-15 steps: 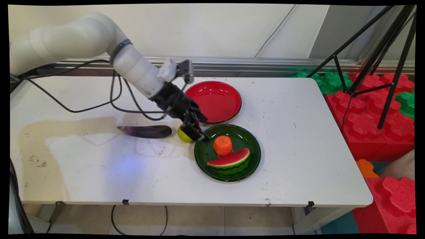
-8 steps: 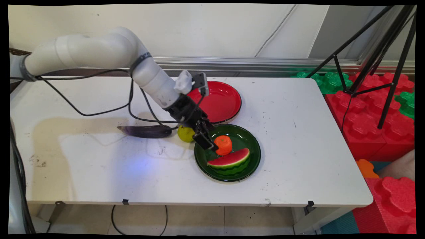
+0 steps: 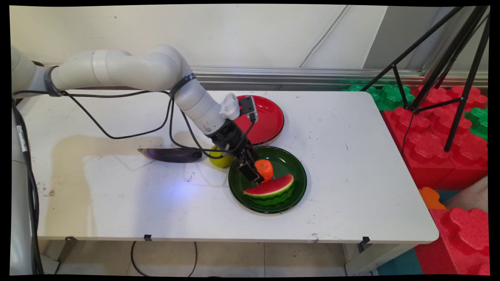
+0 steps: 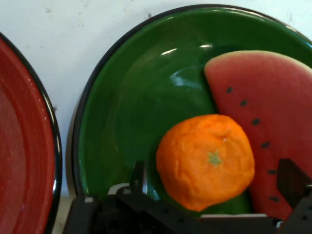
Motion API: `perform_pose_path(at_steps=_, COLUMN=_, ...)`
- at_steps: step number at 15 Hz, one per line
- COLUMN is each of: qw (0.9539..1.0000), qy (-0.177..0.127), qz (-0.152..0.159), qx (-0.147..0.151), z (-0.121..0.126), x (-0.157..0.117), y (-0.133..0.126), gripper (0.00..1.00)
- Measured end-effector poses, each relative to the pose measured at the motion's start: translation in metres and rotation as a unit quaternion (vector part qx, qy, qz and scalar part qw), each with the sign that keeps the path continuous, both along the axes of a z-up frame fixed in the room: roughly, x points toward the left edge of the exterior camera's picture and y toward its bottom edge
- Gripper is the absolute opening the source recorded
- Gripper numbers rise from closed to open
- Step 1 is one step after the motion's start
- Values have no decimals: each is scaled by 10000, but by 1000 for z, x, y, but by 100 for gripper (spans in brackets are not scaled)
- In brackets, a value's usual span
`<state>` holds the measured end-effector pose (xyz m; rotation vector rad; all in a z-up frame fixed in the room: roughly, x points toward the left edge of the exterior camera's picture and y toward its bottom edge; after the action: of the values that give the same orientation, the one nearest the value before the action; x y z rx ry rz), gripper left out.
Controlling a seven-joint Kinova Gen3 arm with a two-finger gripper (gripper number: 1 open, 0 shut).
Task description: Pick up the mandarin from the green plate, then place the picked object on the table
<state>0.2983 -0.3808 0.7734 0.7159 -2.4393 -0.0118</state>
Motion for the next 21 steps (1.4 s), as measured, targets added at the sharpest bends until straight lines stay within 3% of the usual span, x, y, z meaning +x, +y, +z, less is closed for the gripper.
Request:
perform_pose_path(at_steps=10, qw=10000, qy=-75, qz=53, qx=12, z=-15, x=-10, y=-12, gripper=100)
perform_pose_path(at_steps=11, qw=10000, qy=-74, qz=56, qx=4, z=-15, x=-10, y=-12, gripper=0)
perform_pose_path(at_steps=21, qw=10000, qy=-76, qz=21, qx=-46, z=-12, x=-9, y=-15, gripper=0)
